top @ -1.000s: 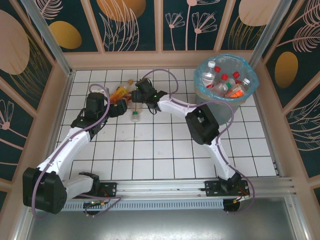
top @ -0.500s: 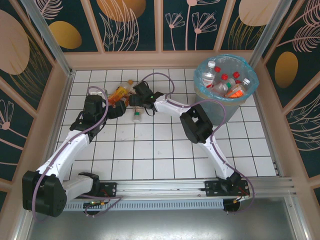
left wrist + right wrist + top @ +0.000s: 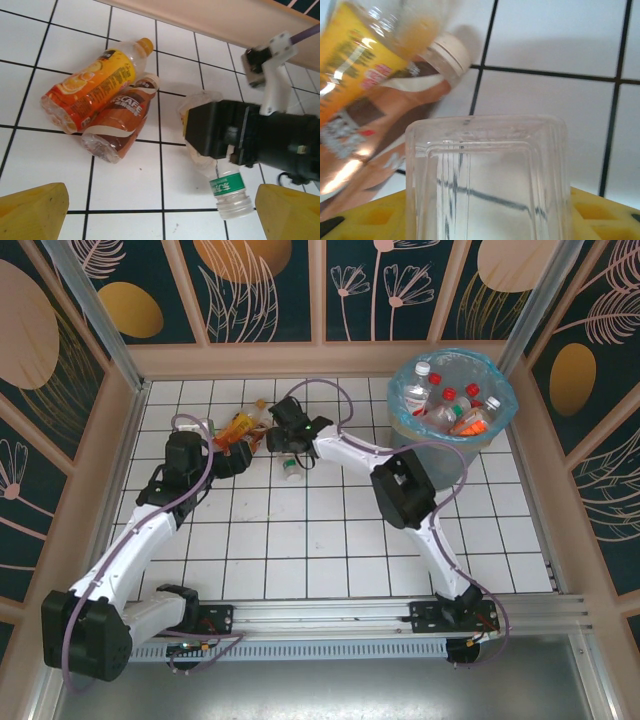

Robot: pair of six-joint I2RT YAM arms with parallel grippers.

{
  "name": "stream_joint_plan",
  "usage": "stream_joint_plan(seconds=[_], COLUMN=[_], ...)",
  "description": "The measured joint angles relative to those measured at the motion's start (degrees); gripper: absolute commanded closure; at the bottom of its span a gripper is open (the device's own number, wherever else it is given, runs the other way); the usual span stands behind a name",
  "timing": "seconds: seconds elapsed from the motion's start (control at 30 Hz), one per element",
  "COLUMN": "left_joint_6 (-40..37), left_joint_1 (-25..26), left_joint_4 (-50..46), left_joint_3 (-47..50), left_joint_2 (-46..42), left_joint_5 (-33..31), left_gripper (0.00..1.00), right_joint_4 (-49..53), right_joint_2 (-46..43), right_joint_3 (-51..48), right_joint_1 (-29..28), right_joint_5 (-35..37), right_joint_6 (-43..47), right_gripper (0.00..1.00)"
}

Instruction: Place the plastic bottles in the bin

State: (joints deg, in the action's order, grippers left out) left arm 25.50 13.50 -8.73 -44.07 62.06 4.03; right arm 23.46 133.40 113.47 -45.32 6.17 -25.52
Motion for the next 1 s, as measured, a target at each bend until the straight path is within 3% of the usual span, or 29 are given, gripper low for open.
stream_joint_plan(seconds=[0.13,0.3,0.43,0.57,0.77,1.0], left_joint_6=[0.74,1.55,1.55,1.55,0.22,-0.37], left_joint_1=[0.0,1.01,7.37,15.34,24.83,30.36], left_joint_4=[-0.66,-0.76,-0.72,-0.15,-0.07,0.57], left_joint_3=[-2.93,-10.97,-17.59,-20.74,-22.45,-24.61], left_joint_2=[-0.2,-0.2,0.26,1.64,5.75,10.97], left_joint_5=[3.17,6.78,7.41,8.04,7.54,7.52], left_gripper=[0.1,0.11,0.11,0.12,0.12,0.12], right_joint_4=[1.81,2.56,2.54,1.79,-0.42,-9.03], right_joint_2=[-10.05,-26.16,-37.29,-45.83,-51.04,-51.58], right_joint_3=[-2.23,-3.72,-3.76,-7.61,-16.87,-28.22], right_joint_1=[0.0,0.37,3.23,11.52,24.33,28.7], right_joint_5=[0.72,6.6,14.45,20.83,24.02,23.76], right_joint_6=[1.7,5.86,10.27,13.81,18.75,29.88], right_gripper=[0.52,0.53,0.53,0.54,0.55,0.47])
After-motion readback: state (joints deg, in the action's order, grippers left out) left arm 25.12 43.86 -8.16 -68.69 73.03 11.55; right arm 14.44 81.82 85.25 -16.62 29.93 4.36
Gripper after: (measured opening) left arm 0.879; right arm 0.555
